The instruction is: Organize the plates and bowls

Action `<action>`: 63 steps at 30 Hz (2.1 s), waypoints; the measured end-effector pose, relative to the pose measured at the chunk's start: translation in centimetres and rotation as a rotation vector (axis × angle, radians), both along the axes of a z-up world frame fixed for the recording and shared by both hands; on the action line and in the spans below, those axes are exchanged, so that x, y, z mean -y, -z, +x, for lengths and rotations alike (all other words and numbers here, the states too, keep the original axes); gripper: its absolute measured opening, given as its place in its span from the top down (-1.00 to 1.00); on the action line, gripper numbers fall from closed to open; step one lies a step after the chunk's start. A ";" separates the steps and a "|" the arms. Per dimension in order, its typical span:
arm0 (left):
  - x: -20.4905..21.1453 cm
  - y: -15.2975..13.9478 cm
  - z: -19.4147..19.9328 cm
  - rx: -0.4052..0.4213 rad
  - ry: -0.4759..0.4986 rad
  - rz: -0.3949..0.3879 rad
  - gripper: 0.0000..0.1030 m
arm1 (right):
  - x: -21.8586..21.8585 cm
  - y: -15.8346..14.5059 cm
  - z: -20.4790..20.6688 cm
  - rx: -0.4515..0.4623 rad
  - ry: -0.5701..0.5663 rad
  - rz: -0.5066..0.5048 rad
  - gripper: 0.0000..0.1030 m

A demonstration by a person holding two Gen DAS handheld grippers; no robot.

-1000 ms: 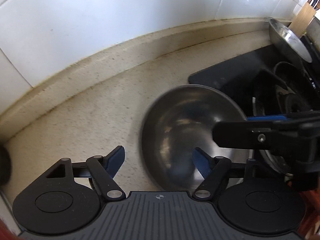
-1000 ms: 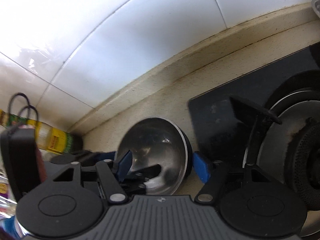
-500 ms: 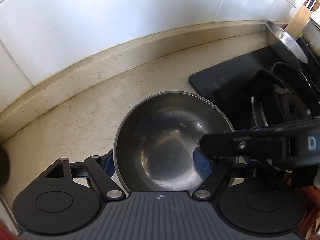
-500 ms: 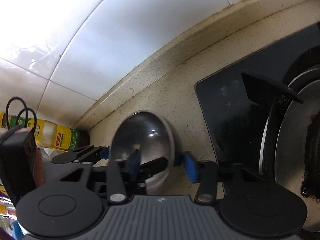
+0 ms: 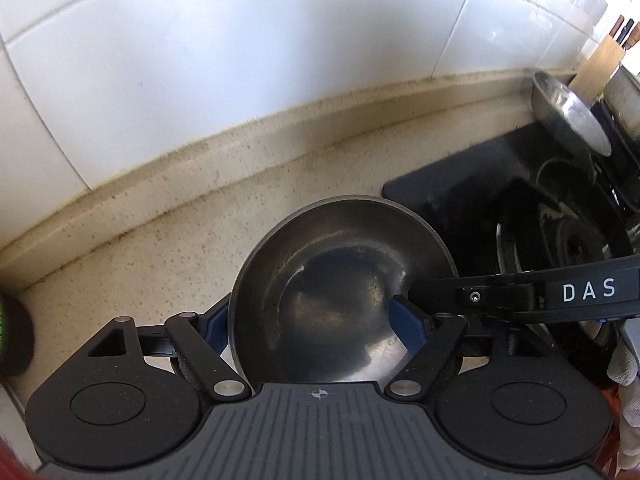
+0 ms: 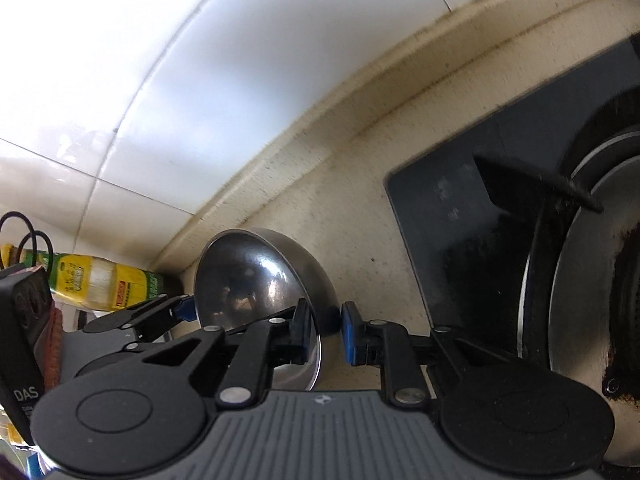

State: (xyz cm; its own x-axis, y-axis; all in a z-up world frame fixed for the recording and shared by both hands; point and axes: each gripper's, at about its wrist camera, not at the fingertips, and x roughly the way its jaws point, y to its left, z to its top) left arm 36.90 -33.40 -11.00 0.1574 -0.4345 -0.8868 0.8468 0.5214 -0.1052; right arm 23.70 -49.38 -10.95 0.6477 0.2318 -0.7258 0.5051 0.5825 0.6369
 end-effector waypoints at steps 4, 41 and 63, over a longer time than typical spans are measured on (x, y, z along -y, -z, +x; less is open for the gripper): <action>-0.5 -1.5 0.0 0.014 -0.014 -0.032 -0.64 | 0.0 -1.4 -0.1 0.031 0.002 -0.004 0.65; -13.0 -11.9 -10.1 0.184 -0.191 -0.166 -0.68 | -9.7 -11.9 -6.5 0.202 -0.203 -0.117 0.62; -15.5 -7.3 -11.0 0.101 -0.282 -0.110 -0.68 | -12.3 -7.7 -6.1 0.091 -0.266 -0.082 0.62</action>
State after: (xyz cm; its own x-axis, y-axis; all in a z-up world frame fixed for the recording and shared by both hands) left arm 25.92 -17.90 -3.75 0.3699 -0.4536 -0.8108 0.6792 0.7275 -0.0971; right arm 17.55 -37.07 -3.29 0.6352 0.3450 -0.6910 0.2706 0.7386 0.6175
